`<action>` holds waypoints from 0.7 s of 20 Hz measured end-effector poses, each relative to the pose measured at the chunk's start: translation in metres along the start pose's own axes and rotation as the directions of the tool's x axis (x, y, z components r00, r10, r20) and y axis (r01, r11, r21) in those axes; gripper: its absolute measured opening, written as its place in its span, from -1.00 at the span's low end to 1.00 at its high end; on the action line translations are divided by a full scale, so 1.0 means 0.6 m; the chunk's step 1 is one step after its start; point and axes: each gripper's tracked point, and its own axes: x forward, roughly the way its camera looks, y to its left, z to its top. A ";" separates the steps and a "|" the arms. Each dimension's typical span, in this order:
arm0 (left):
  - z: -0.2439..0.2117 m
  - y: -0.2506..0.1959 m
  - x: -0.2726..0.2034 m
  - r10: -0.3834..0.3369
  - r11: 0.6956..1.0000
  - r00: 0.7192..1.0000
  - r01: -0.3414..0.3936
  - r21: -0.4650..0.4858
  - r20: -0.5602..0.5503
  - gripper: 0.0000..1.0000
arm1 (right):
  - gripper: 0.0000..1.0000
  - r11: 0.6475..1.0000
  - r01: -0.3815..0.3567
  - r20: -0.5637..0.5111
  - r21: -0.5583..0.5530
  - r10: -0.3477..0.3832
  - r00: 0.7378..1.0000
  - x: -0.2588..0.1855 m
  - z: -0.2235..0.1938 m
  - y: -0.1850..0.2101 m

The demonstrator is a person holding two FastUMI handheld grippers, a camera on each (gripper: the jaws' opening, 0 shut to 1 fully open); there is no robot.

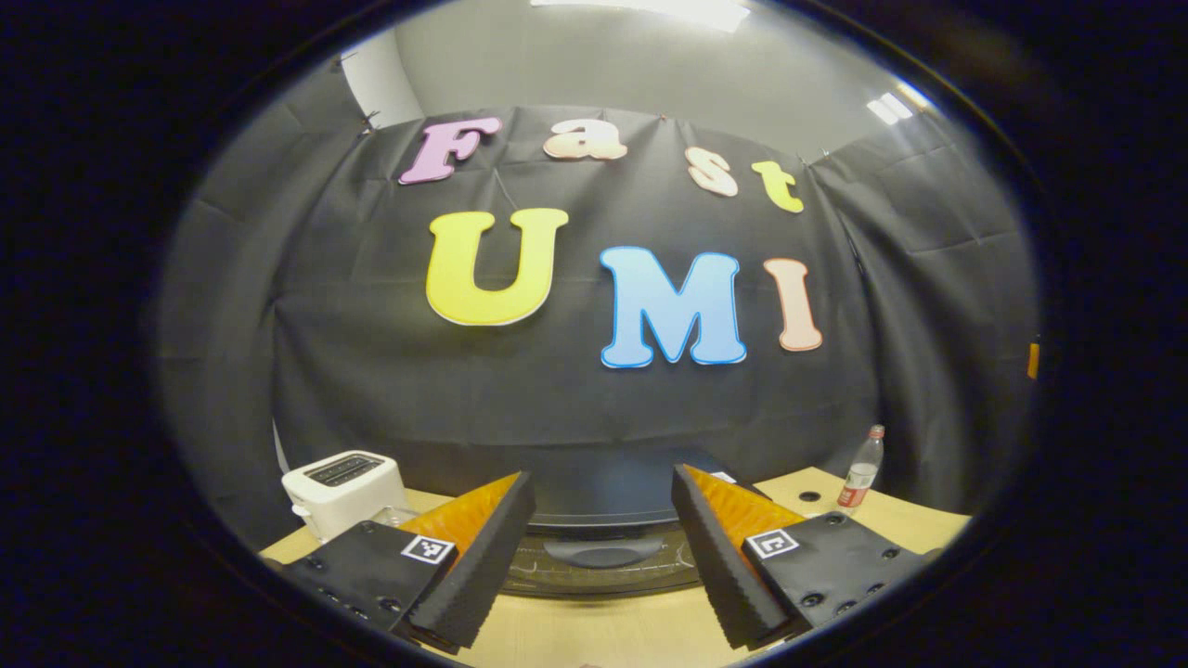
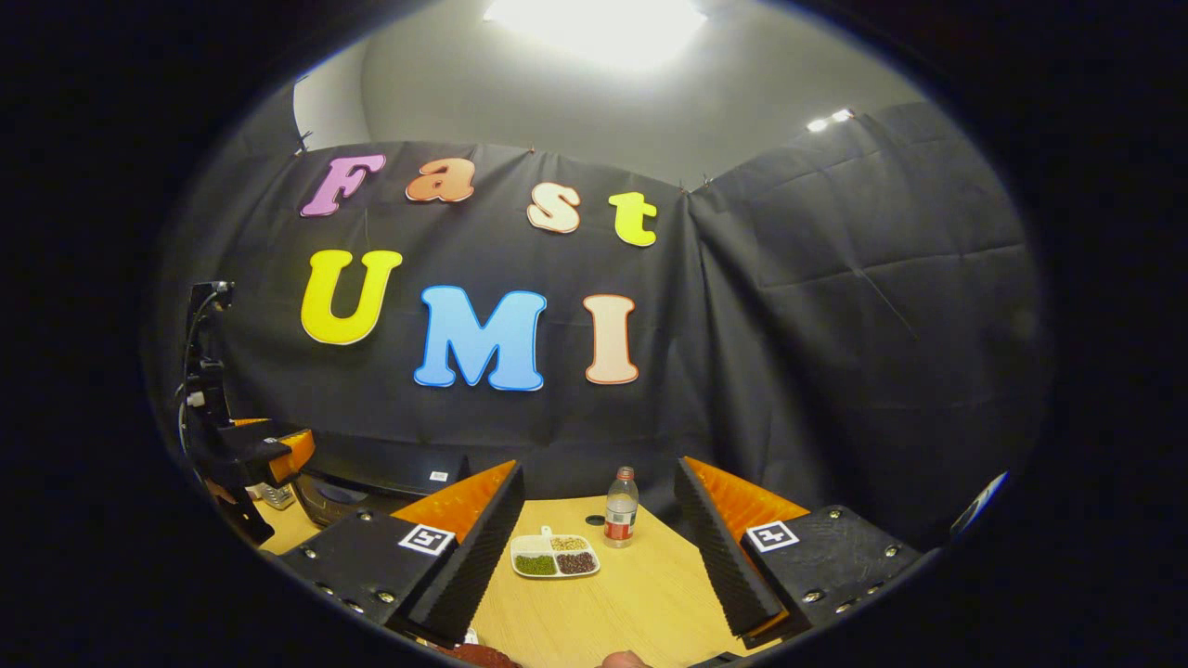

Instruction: Open the electric oven with the left hand, put the food in, and close the electric oven.

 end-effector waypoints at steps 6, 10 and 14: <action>-0.084 -0.003 0.082 -0.041 0.999 0.996 0.039 -0.030 -0.083 1.00 | 0.96 0.997 0.049 -0.025 -0.052 -0.050 0.998 -0.004 -0.008 0.005; -0.138 0.001 0.117 -0.037 0.999 0.990 0.032 -0.039 -0.138 0.89 | 0.96 0.995 0.070 -0.038 -0.073 -0.072 0.997 -0.012 -0.014 0.010; -0.173 0.006 0.132 -0.028 0.999 0.983 0.020 -0.049 -0.180 0.95 | 0.96 0.992 0.074 -0.042 -0.100 -0.079 0.996 -0.017 -0.015 0.012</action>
